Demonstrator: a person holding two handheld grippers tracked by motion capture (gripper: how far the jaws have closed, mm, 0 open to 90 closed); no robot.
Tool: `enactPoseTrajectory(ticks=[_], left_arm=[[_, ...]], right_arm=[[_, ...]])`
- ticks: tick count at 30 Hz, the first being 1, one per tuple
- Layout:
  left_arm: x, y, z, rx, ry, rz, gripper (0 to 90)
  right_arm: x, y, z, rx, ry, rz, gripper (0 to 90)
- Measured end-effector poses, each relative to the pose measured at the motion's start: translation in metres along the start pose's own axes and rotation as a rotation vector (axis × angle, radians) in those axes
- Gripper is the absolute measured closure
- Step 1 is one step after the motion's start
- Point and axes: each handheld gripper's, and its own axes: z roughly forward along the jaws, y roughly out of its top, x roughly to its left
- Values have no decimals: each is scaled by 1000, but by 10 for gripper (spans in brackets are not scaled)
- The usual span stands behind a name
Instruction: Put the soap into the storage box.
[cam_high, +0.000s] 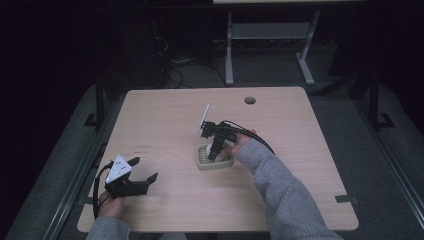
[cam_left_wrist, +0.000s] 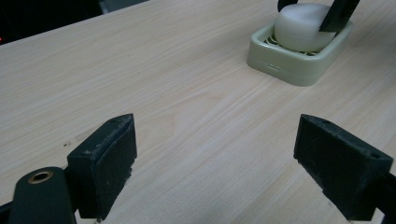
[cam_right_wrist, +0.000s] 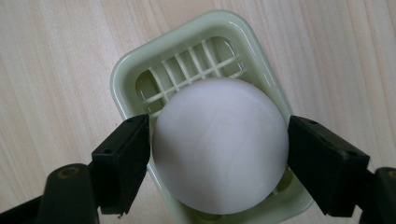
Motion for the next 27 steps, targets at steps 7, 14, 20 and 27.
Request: enactPoseTrajectory(ticks=[7, 14, 20, 27], left_arm=[[0, 0, 0, 1, 0, 0, 128], [0, 0, -1, 2, 0, 2, 128], [0, 0, -1, 0, -1, 1, 128], [0, 0, -1, 6, -1, 7, 128]], right_arm=[[1, -2, -5, -15, -2, 1, 216], [1, -3, -8, -22, -1, 5, 215], [2, -4, -13, -37, -11, 9, 216], [4, -6, -19, -52, -19, 5, 216]])
